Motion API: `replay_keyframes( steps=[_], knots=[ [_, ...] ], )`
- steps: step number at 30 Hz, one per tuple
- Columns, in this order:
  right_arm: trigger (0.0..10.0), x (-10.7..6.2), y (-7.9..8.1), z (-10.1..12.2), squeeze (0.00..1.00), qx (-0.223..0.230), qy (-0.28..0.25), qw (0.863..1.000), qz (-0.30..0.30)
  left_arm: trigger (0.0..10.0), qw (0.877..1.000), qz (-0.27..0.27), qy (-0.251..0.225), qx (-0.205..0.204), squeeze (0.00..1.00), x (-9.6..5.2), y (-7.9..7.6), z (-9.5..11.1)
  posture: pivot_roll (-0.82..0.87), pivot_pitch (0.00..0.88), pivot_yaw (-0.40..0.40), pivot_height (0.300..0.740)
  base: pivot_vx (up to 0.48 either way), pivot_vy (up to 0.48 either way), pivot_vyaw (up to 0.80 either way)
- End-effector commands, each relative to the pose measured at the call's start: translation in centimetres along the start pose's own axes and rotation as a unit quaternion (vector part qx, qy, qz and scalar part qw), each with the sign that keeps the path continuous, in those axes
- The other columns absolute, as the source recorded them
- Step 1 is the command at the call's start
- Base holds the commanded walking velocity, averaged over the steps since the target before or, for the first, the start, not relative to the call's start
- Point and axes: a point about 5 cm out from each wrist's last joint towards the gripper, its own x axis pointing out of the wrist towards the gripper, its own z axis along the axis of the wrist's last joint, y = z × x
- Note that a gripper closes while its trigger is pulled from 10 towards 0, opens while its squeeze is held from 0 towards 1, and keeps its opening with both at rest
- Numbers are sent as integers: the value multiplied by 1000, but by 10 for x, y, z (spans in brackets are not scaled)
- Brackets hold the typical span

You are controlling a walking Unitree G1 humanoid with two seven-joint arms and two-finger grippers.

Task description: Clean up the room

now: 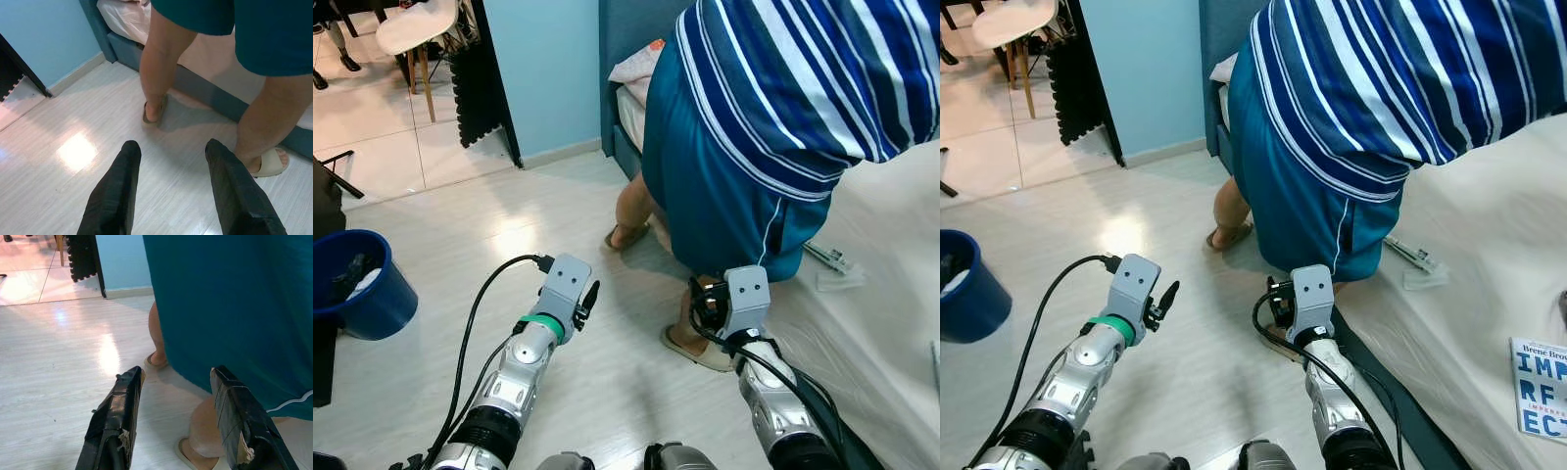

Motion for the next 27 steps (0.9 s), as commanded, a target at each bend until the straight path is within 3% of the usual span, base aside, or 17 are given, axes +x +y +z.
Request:
replay_keyframes(
  steps=[1, 27],
  knots=[
    [10000, -3, -2, -4, 0, -1, 8, 1000, -1, 10000, 1000, -2, 7, 3, 0, -1, -1, -4, -73, 20, 36, 740, 0, 0, 0],
    [10000, 1, 6, -1, 0, 15, -5, 1000, -3, 10000, 1000, -4, 8, 8, 0, -3, 6, -6, -67, 6, 54, 740, 0, 0, 0]
  ],
)
